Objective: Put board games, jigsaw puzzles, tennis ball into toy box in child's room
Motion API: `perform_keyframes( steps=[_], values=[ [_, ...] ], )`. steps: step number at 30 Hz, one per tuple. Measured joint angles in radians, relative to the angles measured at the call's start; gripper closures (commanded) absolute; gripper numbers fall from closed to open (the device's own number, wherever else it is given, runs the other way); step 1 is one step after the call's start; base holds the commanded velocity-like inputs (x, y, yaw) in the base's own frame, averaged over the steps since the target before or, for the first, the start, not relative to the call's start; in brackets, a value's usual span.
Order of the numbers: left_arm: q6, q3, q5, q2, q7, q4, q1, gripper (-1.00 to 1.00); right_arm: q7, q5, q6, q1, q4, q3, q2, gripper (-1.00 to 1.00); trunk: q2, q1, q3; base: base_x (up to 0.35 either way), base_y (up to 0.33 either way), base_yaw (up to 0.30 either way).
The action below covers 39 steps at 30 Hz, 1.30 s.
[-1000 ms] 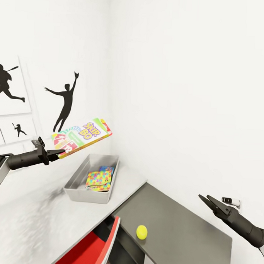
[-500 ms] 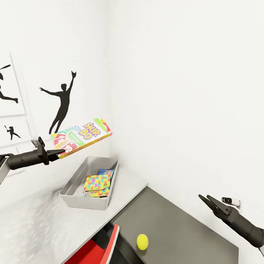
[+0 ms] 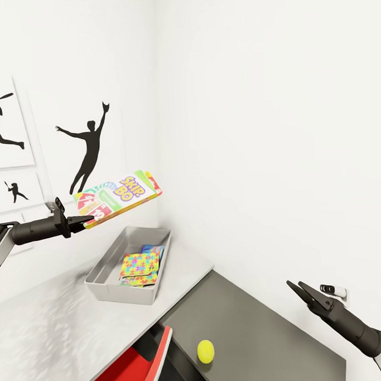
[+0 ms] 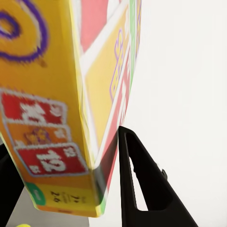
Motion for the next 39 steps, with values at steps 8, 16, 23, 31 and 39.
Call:
perform_keyframes(
  steps=[8,16,23,31,39],
  values=[
    [0.0,0.0,0.0,0.0,0.0,0.0,0.0,1.0,0.0,0.0,0.0,0.0,0.002,0.0,0.0,-1.0,0.0,0.0,0.0,0.0,0.0,0.0],
    [0.0,-0.001,-0.004,-0.002,0.004,0.0,0.0,1.0,0.0,0.0,-0.001,0.0,0.003,0.001,0.001,-1.0,0.0,0.0,0.0,0.0,0.0,0.0],
    [-0.008,-0.005,-0.009,-0.011,0.027,0.001,0.002,1.0,-0.003,0.001,-0.008,0.0,0.003,0.001,0.004,-1.0,0.0,0.0,0.0,0.0,0.0,0.0],
    [-0.01,-0.002,-0.003,-0.065,0.235,0.003,0.004,1.0,-0.004,0.0,-0.009,0.0,0.003,0.002,0.005,-1.0,0.0,0.0,0.0,0.0,0.0,0.0],
    [-0.006,0.004,0.005,-0.133,0.404,0.003,0.0,1.0,-0.005,0.002,-0.009,0.0,0.002,0.002,0.005,-1.0,0.0,0.0,0.0,0.0,0.0,0.0]
  ],
)
